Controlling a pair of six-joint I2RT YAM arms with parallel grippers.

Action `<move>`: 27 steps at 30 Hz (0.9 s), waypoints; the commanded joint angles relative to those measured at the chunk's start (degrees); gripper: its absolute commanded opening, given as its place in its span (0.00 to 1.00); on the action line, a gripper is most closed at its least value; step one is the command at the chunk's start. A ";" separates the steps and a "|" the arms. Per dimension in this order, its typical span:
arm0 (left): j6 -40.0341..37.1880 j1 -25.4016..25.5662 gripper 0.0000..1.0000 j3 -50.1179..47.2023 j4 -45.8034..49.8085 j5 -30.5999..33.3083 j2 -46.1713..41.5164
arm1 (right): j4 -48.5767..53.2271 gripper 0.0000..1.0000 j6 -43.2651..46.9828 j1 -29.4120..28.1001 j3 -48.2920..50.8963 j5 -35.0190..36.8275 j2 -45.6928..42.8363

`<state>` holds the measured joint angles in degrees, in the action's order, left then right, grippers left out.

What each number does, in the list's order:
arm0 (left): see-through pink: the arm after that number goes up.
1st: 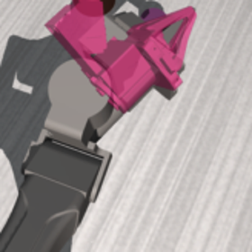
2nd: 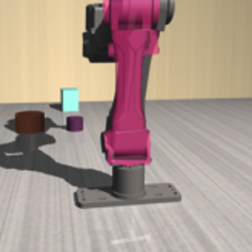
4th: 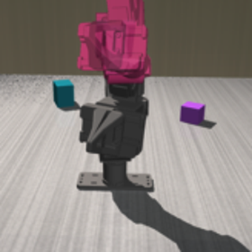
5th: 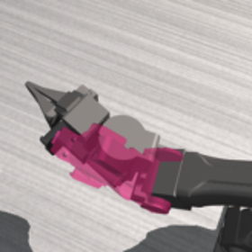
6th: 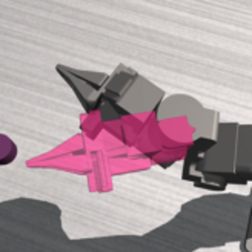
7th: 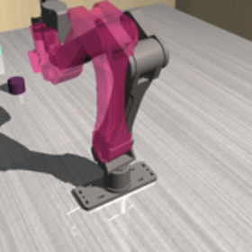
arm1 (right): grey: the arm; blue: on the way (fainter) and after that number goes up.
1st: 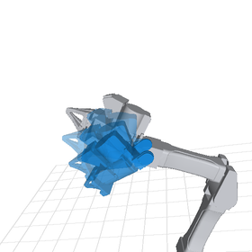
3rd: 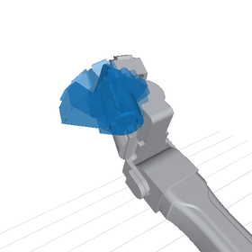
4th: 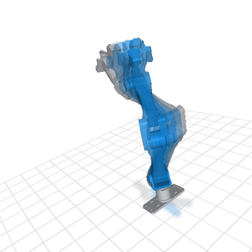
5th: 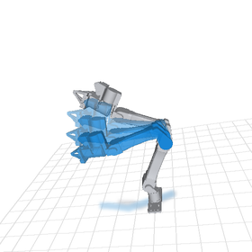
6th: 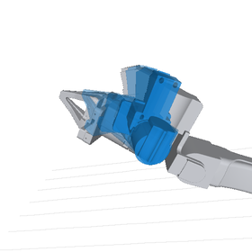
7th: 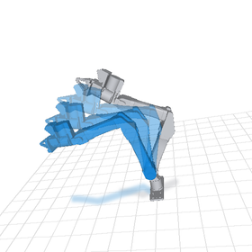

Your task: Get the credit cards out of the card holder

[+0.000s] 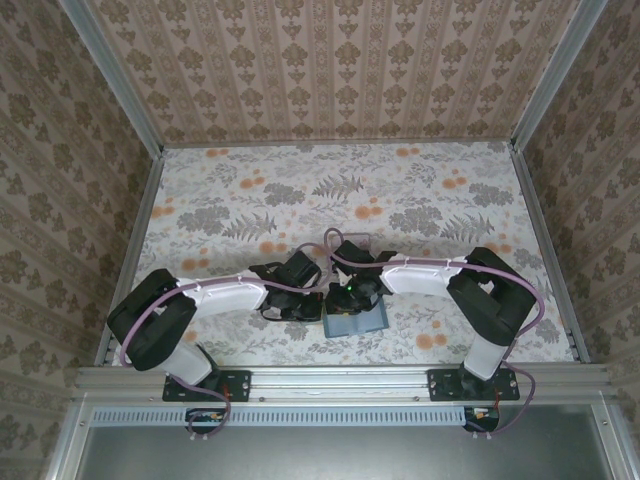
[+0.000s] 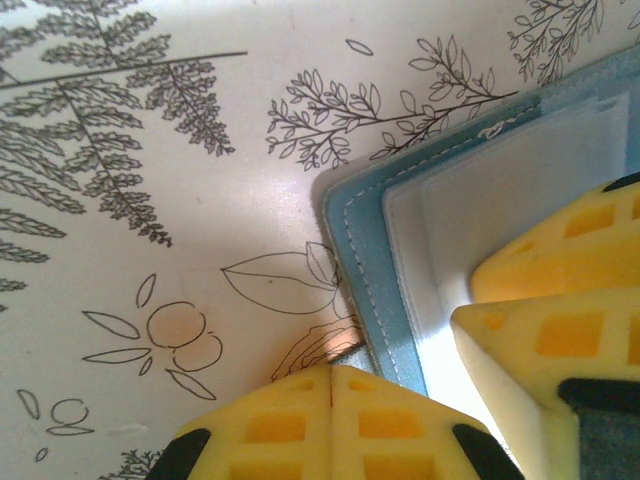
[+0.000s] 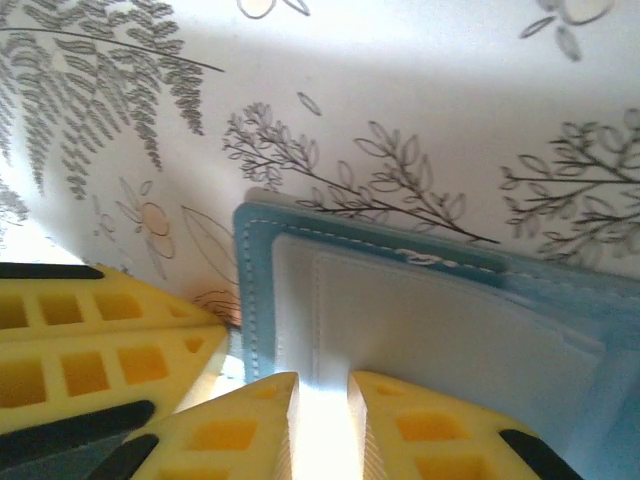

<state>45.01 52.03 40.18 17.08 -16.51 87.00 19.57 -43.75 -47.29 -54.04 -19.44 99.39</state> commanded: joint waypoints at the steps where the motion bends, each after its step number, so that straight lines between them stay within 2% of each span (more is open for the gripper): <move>1: 0.07 -0.26 0.03 -1.59 1.03 0.69 1.24 | 9.84 0.26 1.96 -1.34 -1.94 8.01 -0.16; 9: -0.10 -0.37 0.03 -1.39 0.64 0.25 1.52 | 18.53 0.37 3.05 -3.59 -6.51 16.23 0.71; 15: -0.26 -0.52 0.03 -1.61 0.16 0.17 1.54 | 23.32 0.39 3.02 -5.09 -9.21 21.77 0.41; 18: -0.24 -0.52 0.03 -1.59 0.13 0.08 1.46 | 25.54 0.43 2.97 -5.63 -10.21 24.14 0.19; 21: -0.20 -0.50 0.03 -1.52 0.12 -0.01 1.59 | 26.23 0.49 2.98 -5.71 -10.60 24.74 0.18; 27: -0.19 -0.51 0.03 -1.30 0.20 -0.10 1.68 | 26.01 0.51 2.97 -5.91 -10.59 24.62 -0.03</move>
<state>44.99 51.99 39.97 16.12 -16.78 87.07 43.57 -40.71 -51.44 -63.00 2.92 99.39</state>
